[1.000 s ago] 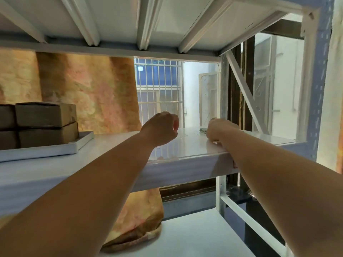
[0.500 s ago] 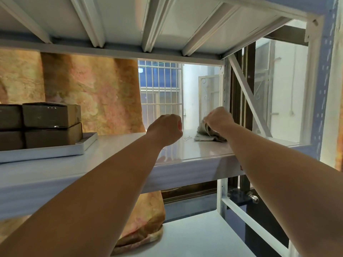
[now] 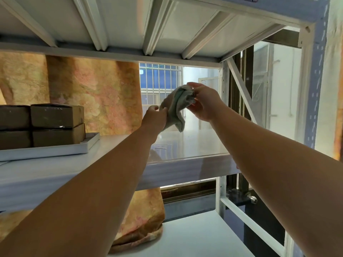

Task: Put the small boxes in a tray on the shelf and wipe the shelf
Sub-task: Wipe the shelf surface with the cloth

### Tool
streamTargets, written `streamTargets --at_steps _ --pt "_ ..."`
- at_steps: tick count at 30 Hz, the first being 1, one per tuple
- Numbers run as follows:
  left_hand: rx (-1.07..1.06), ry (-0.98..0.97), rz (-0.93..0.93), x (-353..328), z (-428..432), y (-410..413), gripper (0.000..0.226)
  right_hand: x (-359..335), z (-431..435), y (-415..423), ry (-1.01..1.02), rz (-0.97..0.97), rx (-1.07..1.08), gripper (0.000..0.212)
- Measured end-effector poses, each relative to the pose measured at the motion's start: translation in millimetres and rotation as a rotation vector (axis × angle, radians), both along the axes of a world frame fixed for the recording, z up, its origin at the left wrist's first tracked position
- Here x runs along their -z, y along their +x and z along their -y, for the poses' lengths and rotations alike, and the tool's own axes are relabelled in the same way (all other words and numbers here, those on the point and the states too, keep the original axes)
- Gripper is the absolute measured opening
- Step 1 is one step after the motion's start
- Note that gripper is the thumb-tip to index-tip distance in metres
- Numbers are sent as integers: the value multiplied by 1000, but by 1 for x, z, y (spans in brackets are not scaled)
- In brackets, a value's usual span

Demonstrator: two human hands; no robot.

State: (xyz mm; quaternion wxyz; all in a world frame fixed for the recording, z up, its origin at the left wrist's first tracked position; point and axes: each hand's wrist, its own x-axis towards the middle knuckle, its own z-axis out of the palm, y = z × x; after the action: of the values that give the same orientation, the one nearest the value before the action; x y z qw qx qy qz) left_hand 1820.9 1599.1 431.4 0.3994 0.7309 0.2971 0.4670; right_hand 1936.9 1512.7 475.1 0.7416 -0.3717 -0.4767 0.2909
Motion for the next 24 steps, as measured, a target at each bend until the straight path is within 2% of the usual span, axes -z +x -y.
streamTargets --at_steps 3,5,7,9,11,12,14,16,17,20,22,24 --pt "116 -125 -4 -1 9 -6 48 -9 2 5 29 -36 -31 29" --pt "255 -182 65 -3 16 -10 58 -12 2 3 -21 97 122 32" --pt "348 -34 127 -3 20 -8 62 -14 2 5 -14 137 317 35" --pt "360 134 113 0 23 -5 68 -14 5 4 -13 211 505 35" --pt "341 193 70 2 22 1 63 -10 9 -6 -117 310 713 33" --pt "330 204 63 3 21 2 52 -10 9 -10 -167 251 683 30" --pt "328 192 93 2 20 1 24 -13 2 -9 -140 -84 334 20" --pt "356 128 179 0 17 0 7 -6 3 -15 -145 -295 166 22" --pt "372 82 237 -1 15 -1 5 -3 3 -19 -191 -283 154 26" --pt "372 -18 332 -2 11 -2 4 1 5 -27 -274 -134 -8 59" --pt "367 -34 344 -2 11 -3 10 -2 6 -33 -319 56 -123 53" --pt "356 -9 328 -2 14 -4 19 -2 3 -34 -318 213 -112 51"
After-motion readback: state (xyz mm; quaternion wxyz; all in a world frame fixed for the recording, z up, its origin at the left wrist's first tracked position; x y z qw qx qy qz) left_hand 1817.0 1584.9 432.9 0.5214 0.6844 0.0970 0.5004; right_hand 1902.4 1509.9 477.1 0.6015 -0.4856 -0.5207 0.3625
